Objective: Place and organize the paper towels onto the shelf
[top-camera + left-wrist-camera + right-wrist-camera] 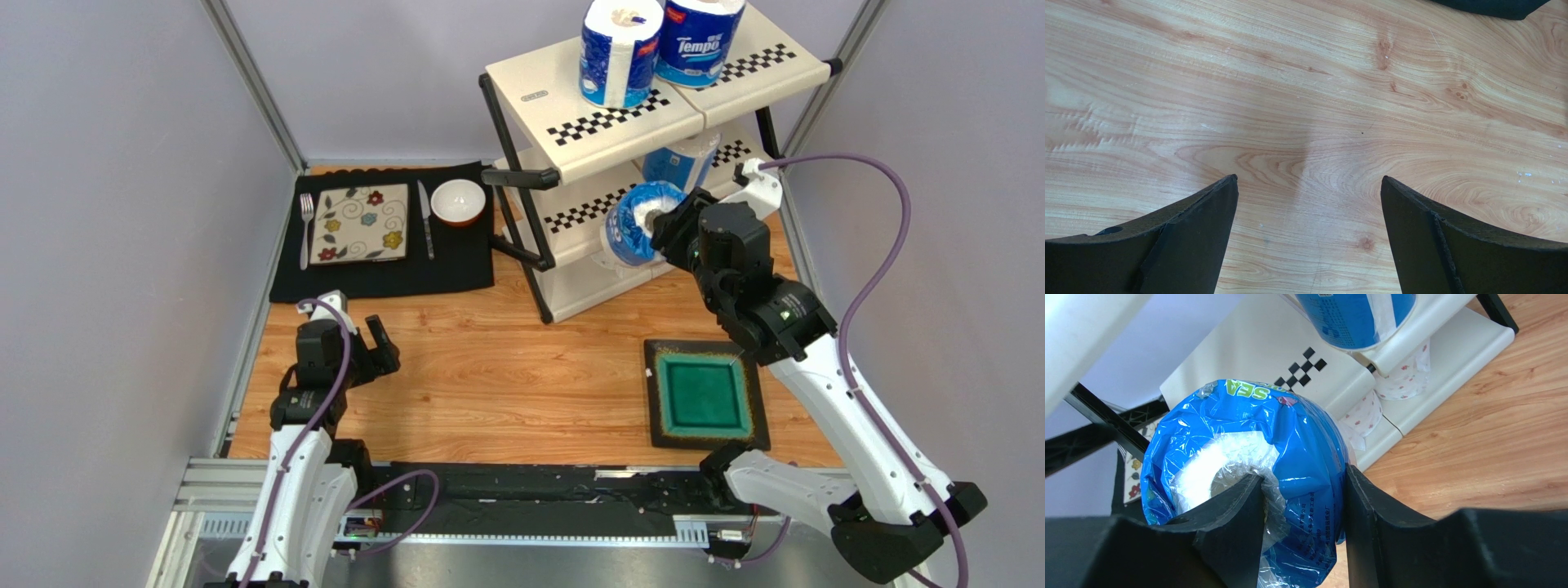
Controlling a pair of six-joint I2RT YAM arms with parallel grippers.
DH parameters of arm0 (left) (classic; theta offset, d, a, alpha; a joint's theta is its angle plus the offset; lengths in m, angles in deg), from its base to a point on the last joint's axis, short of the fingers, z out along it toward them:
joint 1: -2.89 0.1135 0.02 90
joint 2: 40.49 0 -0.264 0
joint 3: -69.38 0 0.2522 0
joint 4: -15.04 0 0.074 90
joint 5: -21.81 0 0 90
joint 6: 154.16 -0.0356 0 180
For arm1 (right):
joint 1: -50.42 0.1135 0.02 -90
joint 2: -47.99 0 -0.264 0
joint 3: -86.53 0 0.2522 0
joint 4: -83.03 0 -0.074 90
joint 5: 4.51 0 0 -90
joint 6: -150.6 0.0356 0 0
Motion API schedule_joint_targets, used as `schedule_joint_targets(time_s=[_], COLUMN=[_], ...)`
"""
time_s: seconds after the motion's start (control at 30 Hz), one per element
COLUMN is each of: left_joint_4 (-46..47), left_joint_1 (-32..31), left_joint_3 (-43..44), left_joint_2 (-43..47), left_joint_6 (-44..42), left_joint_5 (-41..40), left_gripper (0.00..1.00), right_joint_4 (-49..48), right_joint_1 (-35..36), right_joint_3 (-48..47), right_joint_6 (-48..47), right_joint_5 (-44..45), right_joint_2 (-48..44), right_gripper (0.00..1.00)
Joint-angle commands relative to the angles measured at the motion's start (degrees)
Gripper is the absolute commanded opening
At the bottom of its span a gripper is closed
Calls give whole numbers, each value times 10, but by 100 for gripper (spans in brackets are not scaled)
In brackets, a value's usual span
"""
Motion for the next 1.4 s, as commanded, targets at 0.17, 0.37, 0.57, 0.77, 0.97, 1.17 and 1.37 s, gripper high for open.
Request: schedule_joint_targets(time_s=[0.17, 0.37, 0.57, 0.77, 0.97, 1.17, 1.37], left_joint_4=[13, 12, 14, 15, 17, 17, 16], left_joint_1=[-1, -1, 0, 0, 0, -1, 0], left_joint_3=[-1, -1, -1, -1, -2, -2, -1], left_joint_2=[1, 4, 4, 0, -1, -2, -2], left_joint_6=[-7, -7, -7, -7, -7, -7, -7], left_joint_5=[4, 2, 2, 6, 10, 11, 10], left_gripper=[95, 95, 95, 95, 95, 95, 95], right_joint_4=[-98, -101, -100, -106, -108, -115, -121], right_joint_1=[-43, -67, -82, -93, -108, -122, -129], right_joint_3=[-63, -126, -157, -162, -162, -160, -160], right_joint_6=[2, 2, 3, -2, -3, -3, -3], right_joint_5=[-83, -119, -127, -128, -128, -138, -143], right_joint_2=[50, 106, 141, 166, 181, 197, 210], right_gripper=[26, 26, 26, 26, 26, 26, 27])
